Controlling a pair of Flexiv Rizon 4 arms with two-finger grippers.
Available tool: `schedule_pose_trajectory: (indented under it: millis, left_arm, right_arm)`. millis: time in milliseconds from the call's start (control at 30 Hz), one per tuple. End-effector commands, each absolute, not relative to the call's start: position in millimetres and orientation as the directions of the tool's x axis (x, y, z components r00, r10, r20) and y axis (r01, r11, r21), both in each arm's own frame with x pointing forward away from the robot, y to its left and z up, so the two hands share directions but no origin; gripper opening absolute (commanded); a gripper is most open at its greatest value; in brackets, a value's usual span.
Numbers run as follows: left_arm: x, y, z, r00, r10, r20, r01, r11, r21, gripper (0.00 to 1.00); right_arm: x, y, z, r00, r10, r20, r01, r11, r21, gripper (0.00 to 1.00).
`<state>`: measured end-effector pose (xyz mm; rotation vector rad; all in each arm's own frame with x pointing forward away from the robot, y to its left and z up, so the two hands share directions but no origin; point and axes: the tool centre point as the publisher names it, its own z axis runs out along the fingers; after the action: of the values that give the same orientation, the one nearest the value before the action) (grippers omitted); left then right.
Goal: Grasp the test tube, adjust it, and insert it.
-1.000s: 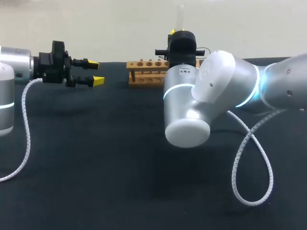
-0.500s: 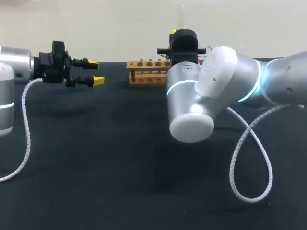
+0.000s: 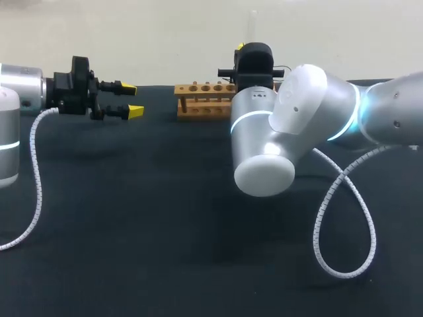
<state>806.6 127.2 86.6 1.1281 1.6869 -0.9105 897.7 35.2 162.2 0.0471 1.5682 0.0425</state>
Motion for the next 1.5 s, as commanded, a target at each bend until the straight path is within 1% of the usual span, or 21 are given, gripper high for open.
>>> schedule_pose_trajectory:
  millis: [33, 1000, 1500]
  left_arm:
    - [806.3, 128.0, 85.6, -0.191, 0.291, -0.938, 0.944, 0.316, -0.094, 1.0]
    - [806.3, 128.0, 85.6, -0.191, 0.291, -0.938, 0.944, 0.316, -0.094, 1.0]
    - [806.3, 128.0, 85.6, -0.191, 0.291, -0.938, 0.944, 0.316, -0.094, 1.0]
  right_arm:
    - [902.6, 37.0, 155.9, -0.003, 0.06, -0.998, -0.001, 0.998, 0.06, 0.0]
    - [902.2, 42.0, 114.5, -0.077, 0.078, -0.994, -0.02, 0.997, 0.08, 0.0]
    - [904.0, 40.2, 104.6, -0.089, 0.08, -0.993, -0.026, 0.996, 0.082, 0.0]
